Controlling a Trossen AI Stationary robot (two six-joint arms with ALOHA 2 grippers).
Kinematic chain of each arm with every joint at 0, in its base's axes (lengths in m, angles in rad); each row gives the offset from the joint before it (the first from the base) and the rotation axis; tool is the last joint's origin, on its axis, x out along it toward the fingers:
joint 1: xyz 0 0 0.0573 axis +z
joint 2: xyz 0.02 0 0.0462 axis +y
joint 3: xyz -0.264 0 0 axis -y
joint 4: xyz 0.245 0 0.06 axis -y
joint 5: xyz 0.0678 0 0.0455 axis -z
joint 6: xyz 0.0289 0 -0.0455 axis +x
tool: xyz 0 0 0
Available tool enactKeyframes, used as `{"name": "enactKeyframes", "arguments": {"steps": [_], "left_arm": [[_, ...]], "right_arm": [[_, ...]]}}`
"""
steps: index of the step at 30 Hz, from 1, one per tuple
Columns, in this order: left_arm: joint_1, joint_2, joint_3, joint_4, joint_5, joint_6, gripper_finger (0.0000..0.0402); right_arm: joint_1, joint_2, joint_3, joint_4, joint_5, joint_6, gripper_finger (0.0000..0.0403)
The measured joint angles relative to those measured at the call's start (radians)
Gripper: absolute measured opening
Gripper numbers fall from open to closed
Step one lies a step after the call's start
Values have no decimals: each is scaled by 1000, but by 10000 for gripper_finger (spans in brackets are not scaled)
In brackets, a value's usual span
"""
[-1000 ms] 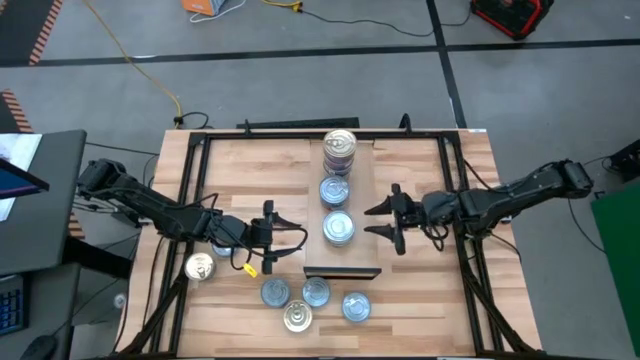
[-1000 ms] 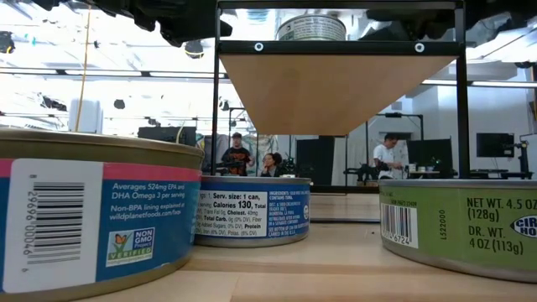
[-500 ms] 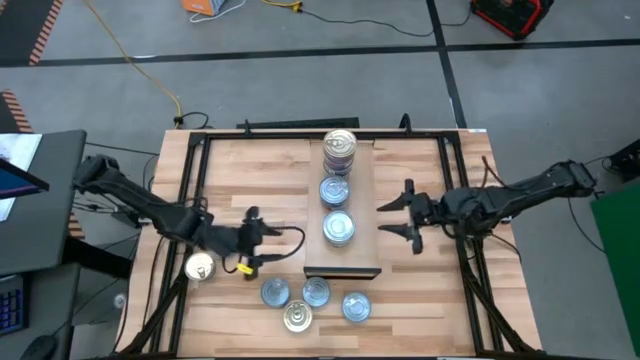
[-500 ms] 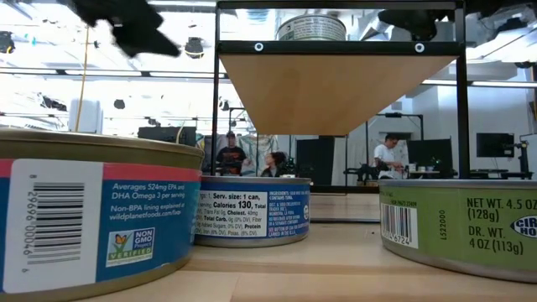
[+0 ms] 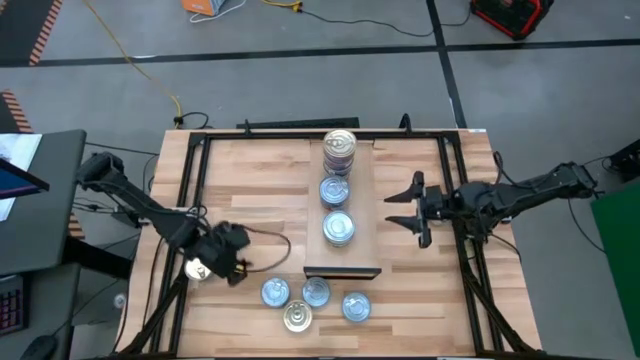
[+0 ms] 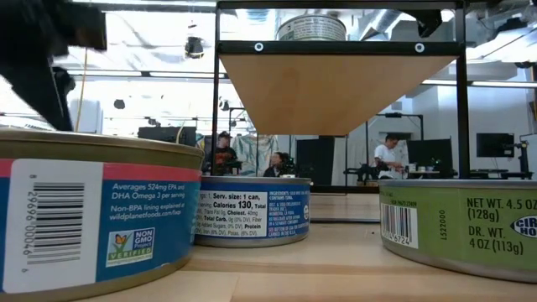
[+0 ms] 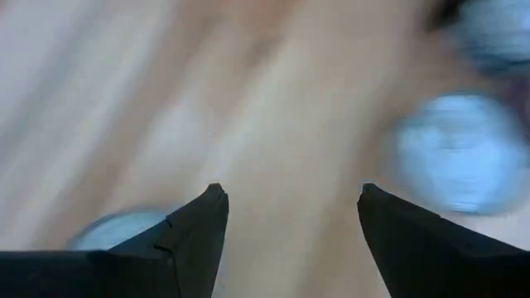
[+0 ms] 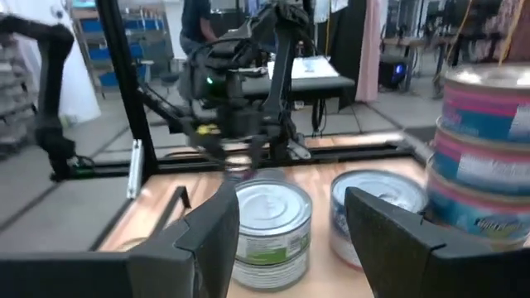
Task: Stack canned seafood by type on shelf
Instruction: Stack the blue tuna can on the shelf on top of the other blue tuna can
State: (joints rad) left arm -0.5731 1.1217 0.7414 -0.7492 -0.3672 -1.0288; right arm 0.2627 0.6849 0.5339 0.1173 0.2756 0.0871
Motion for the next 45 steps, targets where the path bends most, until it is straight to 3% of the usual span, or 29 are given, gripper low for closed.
{"name": "enactKeyframes", "arguments": {"steps": [8, 17, 26, 30, 38, 45], "left_arm": [[92, -28, -1, -353, 25, -102, 258], [204, -22, -91, -356, -33, -25, 258], [338, -24, -223, -96, -38, 124, 258], [404, -23, -224, -85, -88, 190, 258], [526, -18, -224, 108, 15, 346, 258], [563, 104, -208, 192, 76, 419, 258]], "right_arm": [[74, 79, 0, 34, 0, 71, 243], [80, 135, 0, 155, 0, 63, 243], [77, 147, 0, 216, 0, 17, 243], [76, 147, 0, 215, 0, 8, 243], [76, 147, 0, 261, 0, -65, 243], [76, 147, 0, 281, -1, -89, 243]]}}
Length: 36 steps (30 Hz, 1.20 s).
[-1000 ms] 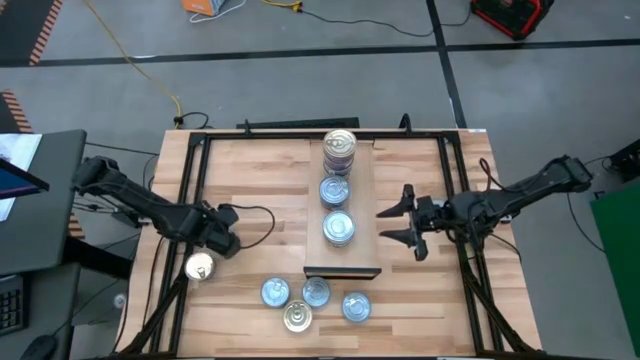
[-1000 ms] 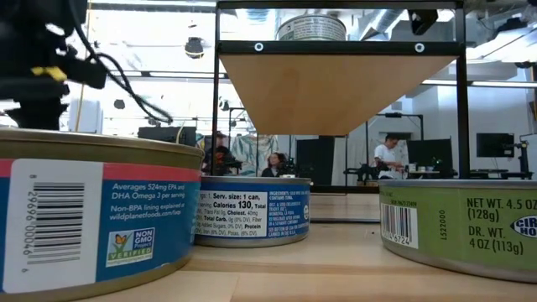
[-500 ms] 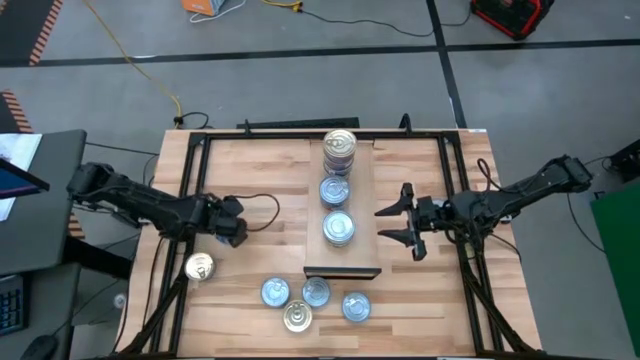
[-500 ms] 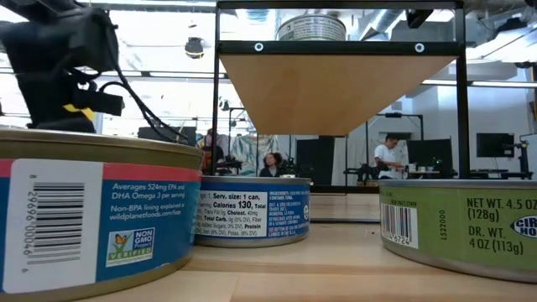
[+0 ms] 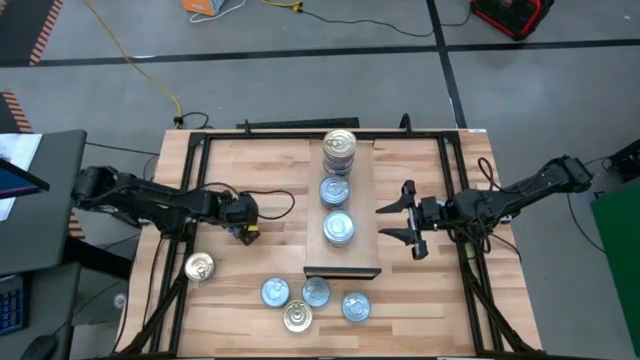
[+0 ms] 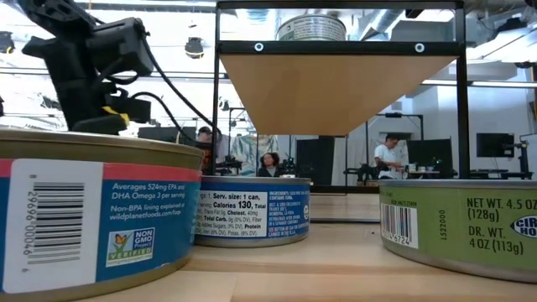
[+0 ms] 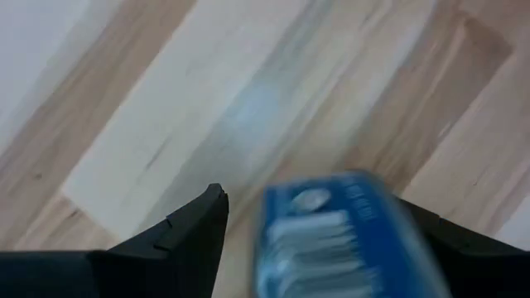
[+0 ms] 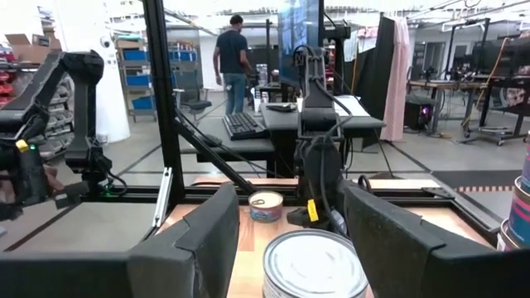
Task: Stack canned seafood by type on shelf
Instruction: Stack the blue tuna can on the shelf on top of the other blue tuna can
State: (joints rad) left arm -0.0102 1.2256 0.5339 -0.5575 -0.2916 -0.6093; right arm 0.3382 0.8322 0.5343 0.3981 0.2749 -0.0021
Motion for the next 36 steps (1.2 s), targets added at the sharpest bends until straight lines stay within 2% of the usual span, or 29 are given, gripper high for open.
{"name": "enactKeyframes", "arguments": {"steps": [4, 6, 8, 12, 13, 19, 23, 27, 31, 36], "left_arm": [[-1, 20, 36, -9, 12, 8, 258], [3, 19, 53, -36, 67, 10, 250], [5, 20, 76, -59, 102, 11, 222], [6, 19, 97, -113, 106, 18, 116], [6, 14, 106, -122, 106, 28, 109], [14, -49, 258, -216, 93, 109, 109], [61, -127, 403, -191, 93, 99, 109], [152, -163, 451, 0, 235, 0, 109], [199, -126, 444, 259, 351, -68, 115], [188, -34, 441, 531, 407, -85, 136]], "right_arm": [[0, 0, 0, 0, 0, 0, 243], [0, 0, 0, 0, 0, 0, 243], [0, 0, 0, 0, 0, 0, 243], [0, 0, 0, -1, 0, 1, 243], [0, 0, 0, -1, 0, 1, 243], [2, 0, 0, -5, 0, 5, 243], [1, 0, 0, -8, 0, 29, 243], [0, 0, 0, -12, 0, 55, 243], [0, 0, 0, -11, 0, 69, 243], [0, 0, 0, -13, 0, 81, 243]]}}
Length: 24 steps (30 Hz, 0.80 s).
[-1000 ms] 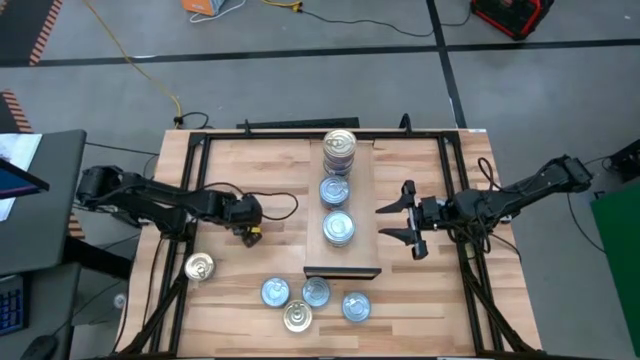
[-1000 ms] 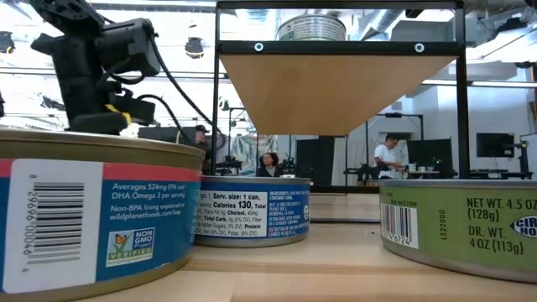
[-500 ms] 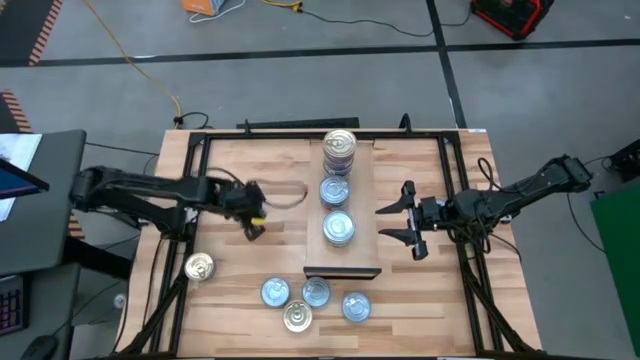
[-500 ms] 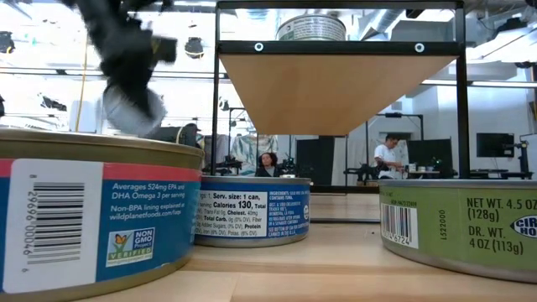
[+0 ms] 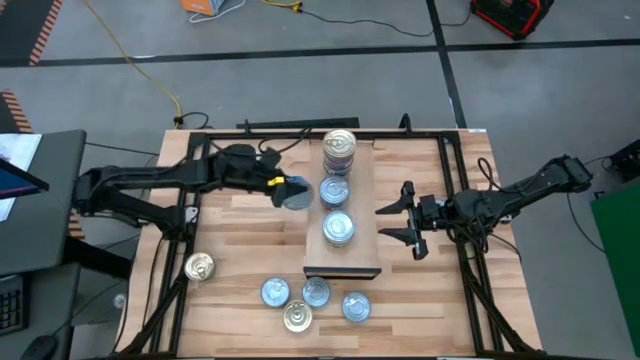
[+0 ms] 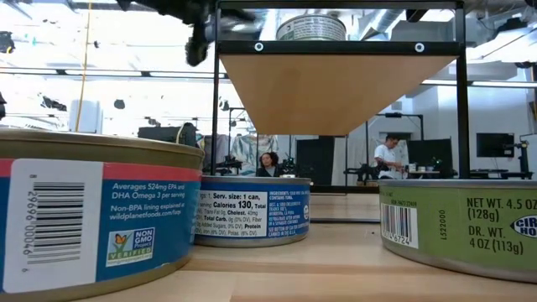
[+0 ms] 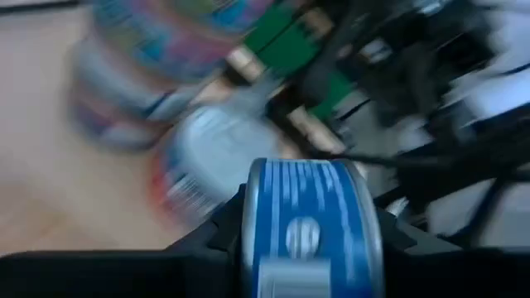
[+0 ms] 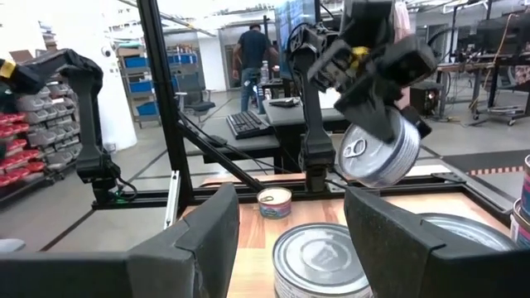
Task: Stack canned seafood by type on shelf
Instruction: Stack the blue tuna can on the shelf on top of the other blue tuna can
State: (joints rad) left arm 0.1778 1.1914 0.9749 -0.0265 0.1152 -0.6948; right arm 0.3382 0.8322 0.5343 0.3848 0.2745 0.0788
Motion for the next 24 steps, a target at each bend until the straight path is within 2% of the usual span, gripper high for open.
{"name": "enactKeyframes", "arguments": {"steps": [5, 12, 18, 24], "left_arm": [[-1, 79, 0, 166, 38, -32, 120], [-1, 131, 0, 307, -20, -70, 130], [-28, 188, 0, 380, -145, -133, 121], [-43, 240, 0, 475, -192, -193, 132]], "right_arm": [[0, 0, 0, 0, 0, -5, 243], [0, 0, 0, 0, 0, -5, 243], [0, 0, 0, 11, 0, -8, 243], [0, 0, 0, 14, 0, -8, 243]]}}
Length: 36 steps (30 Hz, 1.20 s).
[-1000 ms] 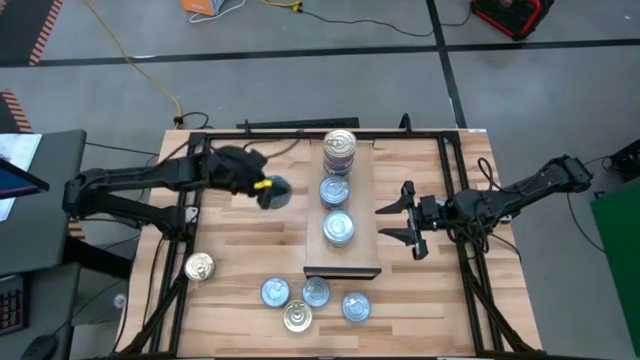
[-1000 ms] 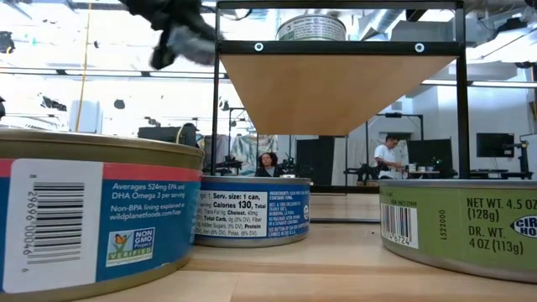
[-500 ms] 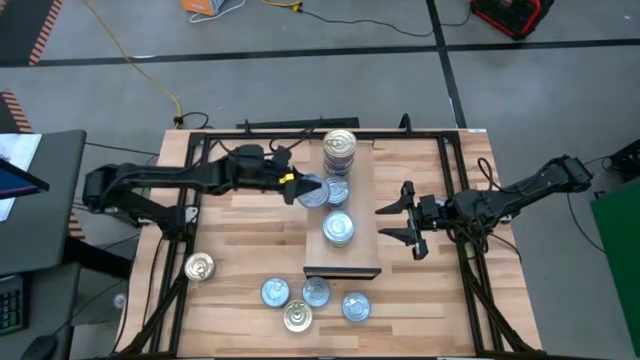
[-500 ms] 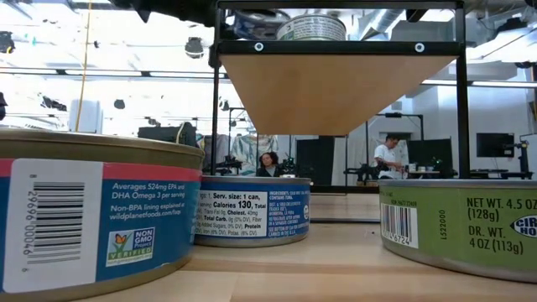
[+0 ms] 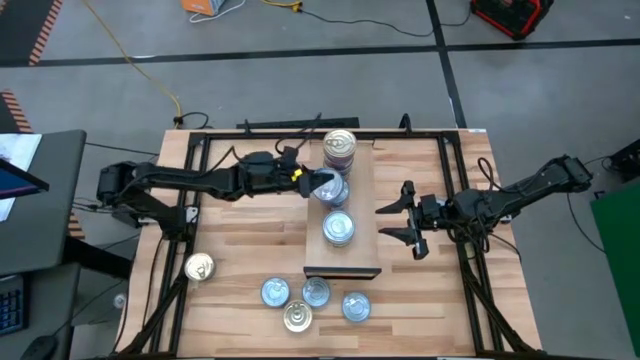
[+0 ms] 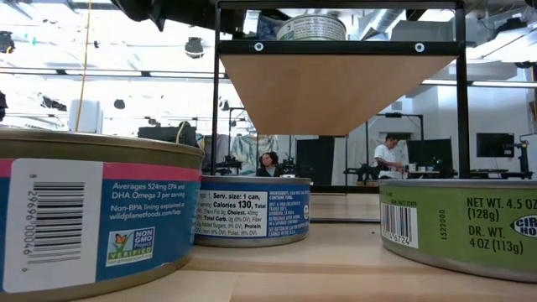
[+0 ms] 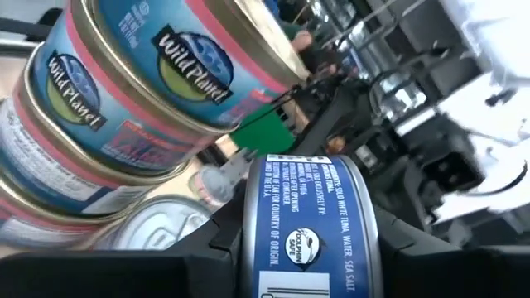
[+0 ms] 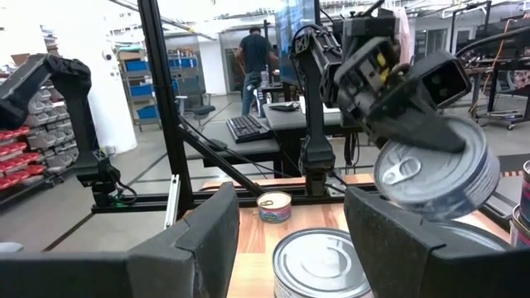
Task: Stack canned seafood by type on shelf
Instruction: Stack the blue tuna can on the shelf on top of the other blue tuna can
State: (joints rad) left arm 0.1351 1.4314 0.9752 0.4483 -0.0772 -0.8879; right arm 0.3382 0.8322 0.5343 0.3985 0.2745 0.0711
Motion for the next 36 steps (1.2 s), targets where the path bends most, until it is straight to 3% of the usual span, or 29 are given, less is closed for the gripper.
{"name": "enactKeyframes", "arguments": {"steps": [9, 36], "left_arm": [[-18, 9, 0, -12, -132, -46, 132], [-63, 11, 0, -36, -264, -51, 174]], "right_arm": [[0, 0, 0, 0, 0, 0, 243], [-1, 0, 0, 25, 0, -20, 243]]}}
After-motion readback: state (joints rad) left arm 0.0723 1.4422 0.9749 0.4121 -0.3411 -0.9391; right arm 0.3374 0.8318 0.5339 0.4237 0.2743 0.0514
